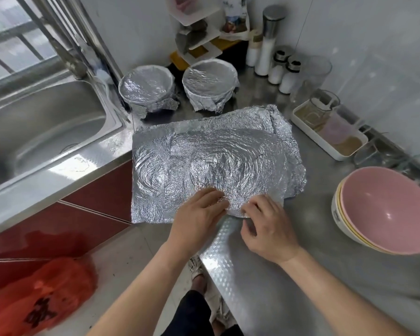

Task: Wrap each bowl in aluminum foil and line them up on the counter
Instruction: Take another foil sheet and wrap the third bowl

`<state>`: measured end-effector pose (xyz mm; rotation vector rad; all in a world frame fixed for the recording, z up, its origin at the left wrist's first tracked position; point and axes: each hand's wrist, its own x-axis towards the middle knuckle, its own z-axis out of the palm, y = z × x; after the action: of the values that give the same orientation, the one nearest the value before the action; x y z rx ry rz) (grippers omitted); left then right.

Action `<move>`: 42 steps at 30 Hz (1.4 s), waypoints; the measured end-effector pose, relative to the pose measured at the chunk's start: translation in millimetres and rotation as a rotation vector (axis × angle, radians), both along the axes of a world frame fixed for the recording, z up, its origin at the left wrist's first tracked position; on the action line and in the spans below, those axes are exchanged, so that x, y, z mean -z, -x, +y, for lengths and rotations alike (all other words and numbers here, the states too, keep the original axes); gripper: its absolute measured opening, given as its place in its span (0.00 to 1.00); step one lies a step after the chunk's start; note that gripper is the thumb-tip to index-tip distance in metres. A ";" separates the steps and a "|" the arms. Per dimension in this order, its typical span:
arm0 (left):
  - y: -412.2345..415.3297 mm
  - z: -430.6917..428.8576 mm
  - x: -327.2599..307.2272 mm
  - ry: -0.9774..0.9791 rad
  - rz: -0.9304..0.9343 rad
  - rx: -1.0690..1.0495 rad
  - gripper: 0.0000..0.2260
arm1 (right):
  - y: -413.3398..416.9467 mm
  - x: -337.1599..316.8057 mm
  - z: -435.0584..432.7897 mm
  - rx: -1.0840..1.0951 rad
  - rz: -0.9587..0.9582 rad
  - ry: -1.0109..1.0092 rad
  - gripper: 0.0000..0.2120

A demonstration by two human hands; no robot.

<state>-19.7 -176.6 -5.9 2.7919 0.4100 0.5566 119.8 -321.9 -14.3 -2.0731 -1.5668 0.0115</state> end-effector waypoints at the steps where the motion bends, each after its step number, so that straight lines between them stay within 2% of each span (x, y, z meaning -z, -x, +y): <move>1: -0.1 0.1 0.5 -0.006 -0.003 -0.001 0.13 | -0.5 -2.0 -0.9 -0.007 0.015 -0.004 0.09; 4: -0.5 -0.3 -0.7 -0.006 -0.008 0.014 0.13 | -3.9 -7.0 1.2 0.004 -0.039 -0.031 0.11; 10: -2.6 -0.5 -1.3 0.015 -0.009 0.026 0.14 | -9.1 -3.2 5.3 -0.014 -0.124 -0.038 0.05; 14: -5.7 -1.4 -2.6 0.025 -0.025 0.024 0.16 | -12.2 -1.2 6.7 -0.032 -0.142 -0.056 0.06; 24: -12.5 1.5 -8.2 -0.078 0.065 0.050 0.15 | -18.3 -1.7 13.2 -0.098 -0.274 -0.048 0.02; 34: -26.5 2.5 -8.5 -0.104 0.107 0.093 0.13 | -25.2 -6.8 23.9 -0.156 -0.321 -0.020 0.09; 42: -17.1 -16.3 -28.8 -0.088 0.102 0.149 0.16 | -9.8 -31.2 -2.5 -0.120 -0.292 -0.034 0.13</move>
<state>-2.6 -192.9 22.9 2.9134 0.1996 0.4092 129.6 -324.5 16.9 -2.0207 -1.8478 -0.2848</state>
